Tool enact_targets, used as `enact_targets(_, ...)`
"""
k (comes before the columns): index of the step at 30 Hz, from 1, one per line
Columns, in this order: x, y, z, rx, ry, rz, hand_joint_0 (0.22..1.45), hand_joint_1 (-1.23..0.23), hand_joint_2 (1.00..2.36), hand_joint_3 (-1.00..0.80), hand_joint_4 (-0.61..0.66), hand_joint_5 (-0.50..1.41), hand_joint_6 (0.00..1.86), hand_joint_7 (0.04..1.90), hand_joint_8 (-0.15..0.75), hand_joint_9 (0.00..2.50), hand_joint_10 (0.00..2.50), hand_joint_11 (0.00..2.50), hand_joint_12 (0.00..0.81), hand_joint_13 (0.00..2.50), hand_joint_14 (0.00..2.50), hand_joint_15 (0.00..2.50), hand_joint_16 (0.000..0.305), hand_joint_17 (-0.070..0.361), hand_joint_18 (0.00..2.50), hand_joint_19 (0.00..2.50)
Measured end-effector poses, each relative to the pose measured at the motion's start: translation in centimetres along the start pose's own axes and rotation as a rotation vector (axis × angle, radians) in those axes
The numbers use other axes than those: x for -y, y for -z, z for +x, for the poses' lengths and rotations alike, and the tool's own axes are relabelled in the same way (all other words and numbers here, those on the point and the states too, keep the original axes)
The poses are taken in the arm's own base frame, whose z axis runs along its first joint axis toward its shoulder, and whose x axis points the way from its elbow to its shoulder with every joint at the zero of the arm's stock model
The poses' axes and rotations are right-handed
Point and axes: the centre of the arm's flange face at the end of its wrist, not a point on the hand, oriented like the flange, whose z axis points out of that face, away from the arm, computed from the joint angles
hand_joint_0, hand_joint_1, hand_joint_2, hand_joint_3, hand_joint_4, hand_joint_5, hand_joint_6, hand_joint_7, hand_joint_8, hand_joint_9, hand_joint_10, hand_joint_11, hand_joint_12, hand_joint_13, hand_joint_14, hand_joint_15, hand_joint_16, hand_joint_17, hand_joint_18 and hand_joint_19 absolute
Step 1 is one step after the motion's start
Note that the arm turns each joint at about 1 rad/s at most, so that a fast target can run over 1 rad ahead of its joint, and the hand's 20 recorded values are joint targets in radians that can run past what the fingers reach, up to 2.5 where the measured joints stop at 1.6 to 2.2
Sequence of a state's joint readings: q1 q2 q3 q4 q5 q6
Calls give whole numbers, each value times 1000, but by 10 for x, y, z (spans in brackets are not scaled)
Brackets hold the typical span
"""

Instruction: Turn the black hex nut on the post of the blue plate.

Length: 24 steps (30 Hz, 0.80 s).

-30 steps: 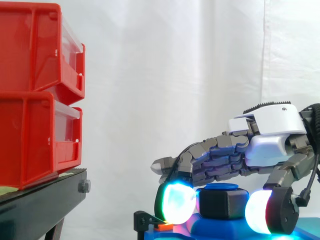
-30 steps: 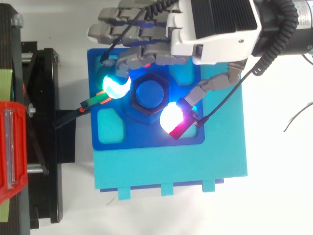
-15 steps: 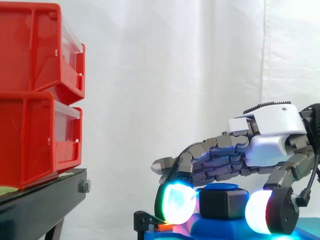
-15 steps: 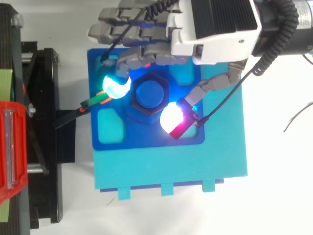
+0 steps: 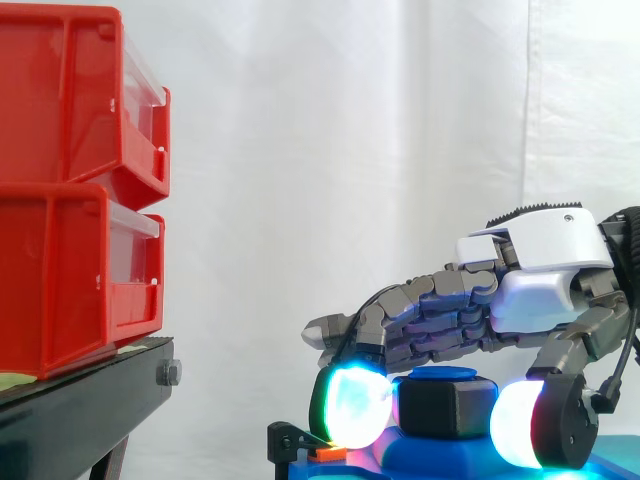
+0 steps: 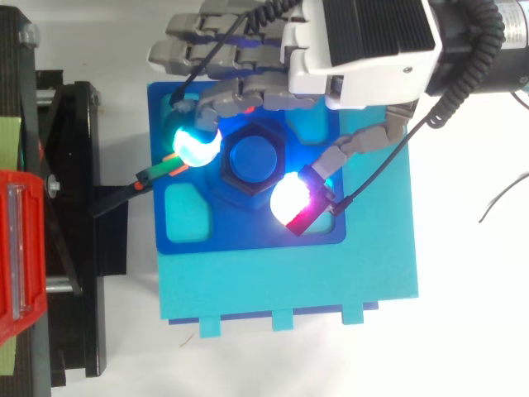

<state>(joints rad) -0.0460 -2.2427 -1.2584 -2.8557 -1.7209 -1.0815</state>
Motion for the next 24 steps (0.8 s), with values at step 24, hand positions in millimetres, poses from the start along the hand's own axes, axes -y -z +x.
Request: enact_targets(24, -1, 0, 0, 0, 0, -2, 534, -801, 1000, -500, 180, -239, 503, 981, 125, 0, 0, 0, 270, 0, 0, 0, 38, 86, 0, 0)
